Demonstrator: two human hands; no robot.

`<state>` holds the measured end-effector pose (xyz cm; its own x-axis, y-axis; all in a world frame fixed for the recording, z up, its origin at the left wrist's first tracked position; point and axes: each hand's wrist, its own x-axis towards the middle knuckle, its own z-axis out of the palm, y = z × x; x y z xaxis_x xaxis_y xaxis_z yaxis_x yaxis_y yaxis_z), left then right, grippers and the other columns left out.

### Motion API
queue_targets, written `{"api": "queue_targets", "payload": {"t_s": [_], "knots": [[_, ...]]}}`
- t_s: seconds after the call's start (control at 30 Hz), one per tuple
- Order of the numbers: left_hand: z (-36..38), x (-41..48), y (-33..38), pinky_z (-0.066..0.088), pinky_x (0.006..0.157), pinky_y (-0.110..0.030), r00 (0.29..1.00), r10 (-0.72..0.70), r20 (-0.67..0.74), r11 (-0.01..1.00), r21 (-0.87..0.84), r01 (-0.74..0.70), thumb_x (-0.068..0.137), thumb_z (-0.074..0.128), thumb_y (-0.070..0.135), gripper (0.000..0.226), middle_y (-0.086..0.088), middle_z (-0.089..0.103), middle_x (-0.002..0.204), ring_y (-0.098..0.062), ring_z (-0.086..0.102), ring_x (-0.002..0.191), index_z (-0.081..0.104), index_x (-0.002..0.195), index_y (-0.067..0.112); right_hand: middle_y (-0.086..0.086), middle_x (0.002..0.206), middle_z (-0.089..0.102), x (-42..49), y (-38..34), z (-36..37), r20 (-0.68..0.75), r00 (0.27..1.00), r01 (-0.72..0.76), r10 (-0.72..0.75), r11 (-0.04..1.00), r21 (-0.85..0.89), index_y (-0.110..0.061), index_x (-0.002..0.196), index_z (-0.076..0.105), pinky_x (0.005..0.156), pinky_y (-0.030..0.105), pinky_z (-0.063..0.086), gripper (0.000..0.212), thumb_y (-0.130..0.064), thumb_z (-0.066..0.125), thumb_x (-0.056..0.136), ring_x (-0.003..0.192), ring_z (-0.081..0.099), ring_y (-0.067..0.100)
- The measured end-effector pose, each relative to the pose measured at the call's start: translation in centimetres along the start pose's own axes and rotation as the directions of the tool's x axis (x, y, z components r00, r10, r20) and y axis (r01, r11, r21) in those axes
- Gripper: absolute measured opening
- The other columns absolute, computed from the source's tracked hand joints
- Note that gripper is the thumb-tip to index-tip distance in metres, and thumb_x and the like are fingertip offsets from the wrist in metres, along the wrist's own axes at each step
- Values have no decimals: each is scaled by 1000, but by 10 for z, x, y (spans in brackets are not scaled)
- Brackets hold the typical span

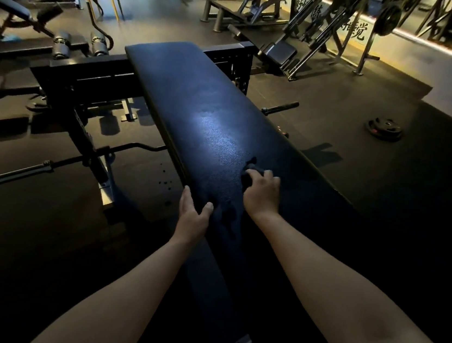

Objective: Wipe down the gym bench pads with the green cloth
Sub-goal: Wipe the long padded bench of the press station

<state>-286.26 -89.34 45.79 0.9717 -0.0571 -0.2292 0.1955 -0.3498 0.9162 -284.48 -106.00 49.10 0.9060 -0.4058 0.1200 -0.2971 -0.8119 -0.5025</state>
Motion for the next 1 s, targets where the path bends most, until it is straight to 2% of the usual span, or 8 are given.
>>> {"api": "queue_targets", "payload": {"t_s": [0.17,0.3,0.4,0.53,0.6,0.73,0.87,1.0], "knots": [[-9,2,-23,33,120,-40,999,-34,9,964,-264,35,74,69,37,82,-5,44,153,-17,44,139,41,150,23,16,119,56,-43,-47,24,117,956,258,-269,961,99,-22,125,67,96,32,35,46,-3,52,86,106,46,36],[-17,-6,-21,48,103,-26,996,55,72,936,-352,-26,78,63,24,61,-7,63,131,-17,61,122,52,138,17,17,105,63,-52,-57,27,192,868,440,-458,889,130,-18,118,72,86,34,45,41,-1,62,82,93,53,38],[-24,-7,-25,40,104,-22,986,94,138,951,-305,-48,86,73,26,74,-2,52,144,-12,52,130,39,151,18,18,110,61,-31,-40,18,96,936,336,-338,941,40,-18,121,70,90,36,44,44,0,55,85,98,51,39],[-32,-7,-36,39,109,-24,987,50,152,961,-276,-7,98,63,13,60,3,49,144,-10,48,132,38,153,20,17,130,50,-17,-29,10,42,998,40,-39,998,-39,-20,133,61,99,35,36,51,0,45,89,113,41,37],[-34,-6,-42,45,110,-33,989,36,144,947,-321,12,101,57,9,50,-4,57,142,-15,56,128,45,148,20,16,123,52,-29,-46,18,52,993,105,-103,994,-34,-20,126,66,96,34,36,48,0,45,87,108,42,37],[-39,-10,-44,53,78,-22,991,-48,127,866,-489,105,108,41,11,35,3,68,119,-11,68,100,48,141,22,12,114,57,-51,-73,36,103,956,277,-274,961,-14,-20,113,74,92,33,37,41,0,49,87,103,43,35],[-37,-12,-39,53,64,-25,994,-73,80,810,-577,106,109,36,21,30,-4,69,113,-16,67,85,52,135,19,12,110,60,-61,-76,40,132,912,395,-388,918,-36,-18,109,76,87,38,44,33,-4,53,89,98,46,35],[-29,-16,-40,53,71,-34,994,-92,53,749,-655,104,109,35,33,32,-7,69,111,-21,66,91,57,127,20,13,107,64,-77,-85,49,220,874,449,-433,893,-27,-17,114,73,84,33,39,30,-11,55,92,97,49,36]]}}
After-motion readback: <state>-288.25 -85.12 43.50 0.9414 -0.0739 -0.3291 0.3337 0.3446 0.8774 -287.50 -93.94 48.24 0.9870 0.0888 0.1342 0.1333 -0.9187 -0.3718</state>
